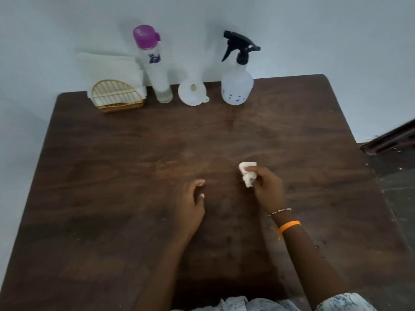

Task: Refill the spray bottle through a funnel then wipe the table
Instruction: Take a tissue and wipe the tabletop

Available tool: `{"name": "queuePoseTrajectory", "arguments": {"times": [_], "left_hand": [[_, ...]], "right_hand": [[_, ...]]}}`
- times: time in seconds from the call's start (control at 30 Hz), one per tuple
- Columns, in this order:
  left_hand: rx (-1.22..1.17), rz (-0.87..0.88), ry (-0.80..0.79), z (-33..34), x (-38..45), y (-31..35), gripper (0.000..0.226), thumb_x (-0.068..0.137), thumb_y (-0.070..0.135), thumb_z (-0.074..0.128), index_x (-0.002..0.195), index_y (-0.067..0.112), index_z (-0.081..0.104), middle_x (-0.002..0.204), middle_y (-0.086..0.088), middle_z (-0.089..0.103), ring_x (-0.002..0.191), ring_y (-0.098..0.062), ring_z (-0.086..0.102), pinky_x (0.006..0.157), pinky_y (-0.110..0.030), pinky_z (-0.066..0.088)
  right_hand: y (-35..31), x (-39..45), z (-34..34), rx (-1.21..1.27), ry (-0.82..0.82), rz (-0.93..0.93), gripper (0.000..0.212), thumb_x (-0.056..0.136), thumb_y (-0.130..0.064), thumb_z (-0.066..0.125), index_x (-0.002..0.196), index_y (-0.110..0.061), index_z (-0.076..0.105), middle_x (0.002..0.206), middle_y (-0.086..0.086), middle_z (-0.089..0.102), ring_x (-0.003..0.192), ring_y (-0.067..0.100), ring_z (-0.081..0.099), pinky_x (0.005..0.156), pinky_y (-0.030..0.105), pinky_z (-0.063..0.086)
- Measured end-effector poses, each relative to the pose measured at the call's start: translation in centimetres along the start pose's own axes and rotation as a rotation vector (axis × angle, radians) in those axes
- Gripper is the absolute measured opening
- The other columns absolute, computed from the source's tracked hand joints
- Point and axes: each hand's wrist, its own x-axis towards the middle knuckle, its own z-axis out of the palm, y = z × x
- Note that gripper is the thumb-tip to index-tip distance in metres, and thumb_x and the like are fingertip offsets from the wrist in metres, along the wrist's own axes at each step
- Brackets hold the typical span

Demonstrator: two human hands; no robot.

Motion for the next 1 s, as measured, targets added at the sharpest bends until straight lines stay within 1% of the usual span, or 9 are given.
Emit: {"name": "queuePoseTrajectory", "arguments": {"times": [0.1, 0.13, 0.23, 0.37, 0.47, 0.57, 0.73, 0.87, 1.0], "left_hand": [[0.094, 0.109, -0.144, 3.3, 0.8, 2.4, 0.043, 0.081, 0.003, 0.062, 0.122, 0.013, 0.055, 0.126, -0.002, 0.052, 0.12, -0.02, 0.046, 0.102, -0.024, 0.031], [0.117, 0.124, -0.177, 4.3, 1.2, 3.1, 0.049, 0.082, 0.008, 0.063, 0.129, 0.014, 0.049, 0.133, -0.003, 0.046, 0.126, -0.02, 0.041, 0.107, -0.025, 0.027], [0.259, 0.144, -0.213, 6.6, 3.2, 4.4, 0.073, 0.084, 0.024, 0.065, 0.146, 0.014, 0.026, 0.151, -0.003, 0.025, 0.141, -0.019, 0.018, 0.118, -0.035, 0.007], [0.413, 0.106, -0.264, 8.2, 5.8, 5.0, 0.097, 0.08, 0.041, 0.068, 0.149, 0.012, 0.007, 0.158, -0.003, 0.006, 0.145, -0.018, -0.002, 0.115, -0.035, -0.007], [0.481, 0.099, -0.288, 8.9, 6.5, 5.3, 0.109, 0.073, 0.051, 0.071, 0.149, 0.011, 0.005, 0.159, -0.004, 0.003, 0.145, -0.019, -0.004, 0.114, -0.039, -0.009], [0.59, 0.098, -0.295, 9.2, 6.5, 5.2, 0.118, 0.065, 0.061, 0.07, 0.149, 0.01, 0.005, 0.159, -0.004, 0.001, 0.145, -0.018, -0.005, 0.113, -0.043, -0.011], [0.612, 0.12, -0.278, 9.4, 6.1, 4.7, 0.122, 0.062, 0.065, 0.069, 0.149, 0.012, 0.002, 0.159, -0.003, -0.001, 0.145, -0.017, -0.006, 0.114, -0.046, -0.009], [0.647, 0.11, -0.286, 9.6, 6.2, 4.6, 0.126, 0.06, 0.068, 0.069, 0.15, 0.012, 0.0, 0.159, -0.002, -0.004, 0.145, -0.017, -0.008, 0.113, -0.044, -0.012], [0.648, 0.102, -0.282, 9.6, 6.1, 4.8, 0.127, 0.058, 0.067, 0.07, 0.15, 0.012, 0.001, 0.159, -0.002, -0.002, 0.145, -0.018, -0.006, 0.113, -0.043, -0.011]], "right_hand": [[3.5, 2.2, -4.1, -0.087, 0.174, 0.117, 0.031, 0.074, 0.018, 0.055, 0.097, 0.003, 0.068, 0.105, 0.02, 0.067, 0.097, 0.033, 0.063, 0.09, 0.04, 0.048], [4.5, 2.9, -5.4, -0.15, 0.217, 0.117, 0.031, 0.073, 0.018, 0.055, 0.098, 0.003, 0.068, 0.105, 0.022, 0.066, 0.098, 0.038, 0.061, 0.089, 0.045, 0.047], [6.6, 5.0, -7.7, -0.316, 0.27, 0.151, 0.035, 0.072, 0.018, 0.053, 0.101, 0.006, 0.067, 0.107, 0.028, 0.06, 0.1, 0.045, 0.055, 0.087, 0.043, 0.042], [6.9, 7.9, -7.0, -0.323, 0.266, 0.153, 0.038, 0.074, 0.022, 0.045, 0.103, 0.009, 0.066, 0.113, 0.029, 0.057, 0.101, 0.045, 0.053, 0.089, 0.04, 0.043], [5.7, 9.8, -4.2, -0.346, 0.139, 0.067, 0.034, 0.082, 0.013, 0.046, 0.109, 0.005, 0.065, 0.119, 0.023, 0.057, 0.104, 0.04, 0.052, 0.092, 0.037, 0.041], [3.6, 10.0, -0.6, -0.398, -0.096, -0.072, 0.035, 0.089, 0.002, 0.044, 0.12, -0.004, 0.06, 0.128, 0.017, 0.051, 0.109, 0.035, 0.045, 0.094, 0.034, 0.034], [3.1, 6.0, -0.3, -0.369, -0.355, -0.283, 0.033, 0.082, 0.001, 0.048, 0.111, -0.001, 0.065, 0.118, 0.017, 0.058, 0.103, 0.037, 0.048, 0.085, 0.042, 0.047], [7.3, 7.0, -5.9, -0.328, -0.126, -0.072, 0.038, 0.074, 0.015, 0.054, 0.106, -0.001, 0.069, 0.111, 0.022, 0.062, 0.1, 0.042, 0.054, 0.089, 0.045, 0.046], [9.5, 7.3, -9.0, -0.388, 0.141, 0.208, 0.038, 0.08, 0.013, 0.047, 0.11, 0.001, 0.066, 0.113, 0.025, 0.057, 0.102, 0.044, 0.052, 0.087, 0.047, 0.046]]}}
